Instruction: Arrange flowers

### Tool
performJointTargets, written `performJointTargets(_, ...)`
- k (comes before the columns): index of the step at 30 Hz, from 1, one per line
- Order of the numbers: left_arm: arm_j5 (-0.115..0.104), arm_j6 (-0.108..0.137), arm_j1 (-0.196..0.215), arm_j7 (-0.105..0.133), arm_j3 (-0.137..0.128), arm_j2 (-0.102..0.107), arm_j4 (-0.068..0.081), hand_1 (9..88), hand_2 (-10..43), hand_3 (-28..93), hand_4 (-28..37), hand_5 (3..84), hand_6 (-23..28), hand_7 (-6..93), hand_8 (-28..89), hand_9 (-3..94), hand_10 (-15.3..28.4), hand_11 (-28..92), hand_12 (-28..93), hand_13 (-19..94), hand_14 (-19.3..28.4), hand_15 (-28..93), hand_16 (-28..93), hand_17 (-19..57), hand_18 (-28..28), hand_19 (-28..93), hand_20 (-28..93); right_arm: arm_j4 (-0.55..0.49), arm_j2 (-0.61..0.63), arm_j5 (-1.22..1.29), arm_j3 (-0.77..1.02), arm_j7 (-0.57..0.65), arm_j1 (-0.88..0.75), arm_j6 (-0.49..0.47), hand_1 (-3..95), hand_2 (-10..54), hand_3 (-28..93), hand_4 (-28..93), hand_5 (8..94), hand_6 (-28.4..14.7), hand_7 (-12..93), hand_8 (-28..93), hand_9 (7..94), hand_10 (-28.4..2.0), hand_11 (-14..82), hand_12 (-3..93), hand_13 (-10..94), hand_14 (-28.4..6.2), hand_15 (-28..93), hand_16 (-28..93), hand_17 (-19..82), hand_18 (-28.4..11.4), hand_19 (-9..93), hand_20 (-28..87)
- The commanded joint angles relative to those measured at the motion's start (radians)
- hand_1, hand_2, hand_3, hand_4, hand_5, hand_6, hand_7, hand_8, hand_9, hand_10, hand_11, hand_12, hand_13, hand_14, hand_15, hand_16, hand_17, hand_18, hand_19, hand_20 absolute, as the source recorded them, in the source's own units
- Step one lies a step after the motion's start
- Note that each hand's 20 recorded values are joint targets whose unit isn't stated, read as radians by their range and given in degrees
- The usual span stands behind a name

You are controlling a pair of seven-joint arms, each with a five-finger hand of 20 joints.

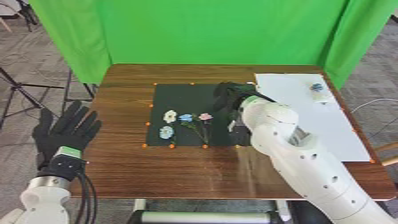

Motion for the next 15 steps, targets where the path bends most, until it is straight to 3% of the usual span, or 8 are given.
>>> performJointTargets(1, 0.016, -0.013, 0.027, 0.019, -0.003, 0.003, -0.012, 25.2, 11.2, 68, -28.3, 34.5, 6.1, 17.3, -11, 27.4, 13.5, 22, 8, 17, 13.7, 31, -9, -3.4, 11.8, 25, 8, 0.005, 0.253, 0.006, 0.110, 0.001, -0.002, 0.158, 35.6, -9.5, 76, -28, 46.8, -6.1, 16, -12, 52.7, -17.7, 17.6, 17.6, 54, -14.1, 59, 20, 29, -23.4, 77, 32)
performJointTargets(4, 0.000, 0.007, 0.035, 0.037, -0.002, 0.004, -0.014, 25.1, 11.3, 68, -28.3, 34.5, 6.1, 17.2, -11, 27.4, 13.4, 21, 9, 17, 13.7, 31, -9, -3.5, 11.8, 25, 8, 0.099, 0.293, 0.010, 0.129, -0.017, 0.023, 0.176, 34.5, -9.5, 77, -28, 46.8, -4.5, 17, -12, 50.7, -16.2, 14.6, 16.2, 47, -15.2, 47, 15, 26, -22.5, 68, 26)
performJointTargets(5, -0.005, 0.005, 0.038, 0.045, -0.002, 0.006, -0.015, 25.1, 11.3, 68, -28.3, 34.5, 6.1, 17.1, -11, 27.4, 13.4, 21, 9, 17, 13.6, 31, -9, -3.5, 11.8, 26, 8, 0.130, 0.303, 0.028, 0.104, 0.057, 0.057, 0.155, 34.1, -9.5, 77, -28, 46.5, -4.1, 17, -12, 49.6, -15.8, 14.0, 15.8, 45, -15.7, 45, 14, 25, -22.3, 66, 25)
performJointTargets(6, -0.002, 0.003, 0.044, 0.046, -0.004, 0.005, -0.018, 25.1, 11.3, 68, -28.3, 34.5, 6.1, 17.1, -11, 27.4, 13.4, 21, 9, 17, 13.6, 31, -9, -3.5, 11.8, 26, 8, 0.128, 0.318, 0.035, 0.128, 0.054, 0.047, 0.151, 33.7, -9.5, 78, -28, 46.0, -4.1, 18, -13, 48.1, -16.1, 13.5, 15.3, 42, -16.7, 43, 13, 23, -21.8, 63, 23)
performJointTargets(12, -0.008, 0.015, 0.039, 0.055, -0.001, 0.010, -0.020, 25.1, 11.5, 68, -28.3, 34.5, 6.1, 17.0, -11, 27.2, 13.4, 21, 9, 17, 13.5, 30, -9, -3.5, 11.8, 25, 8, 0.173, 0.376, 0.051, 0.172, 0.079, 0.036, 0.163, 32.7, -9.5, 79, -28, 43.9, -5.6, 18, -13, 44.1, -17.9, 12.4, 14.4, 37, -18.0, 40, 11, 21, -21.1, 60, 19)
performJointTargets(15, -0.012, 0.018, 0.032, 0.062, 0.007, 0.014, -0.020, 25.1, 11.6, 68, -28.3, 34.5, 6.2, 17.0, -11, 27.2, 13.4, 21, 9, 17, 13.3, 30, -9, -3.6, 11.8, 26, 8, 0.201, 0.394, 0.073, 0.202, 0.082, 0.028, 0.137, 33.2, -9.5, 79, -28, 43.9, -5.6, 18, -13, 44.4, -17.8, 12.7, 14.3, 38, -16.6, 39, 9, 22, -19.2, 56, 16)
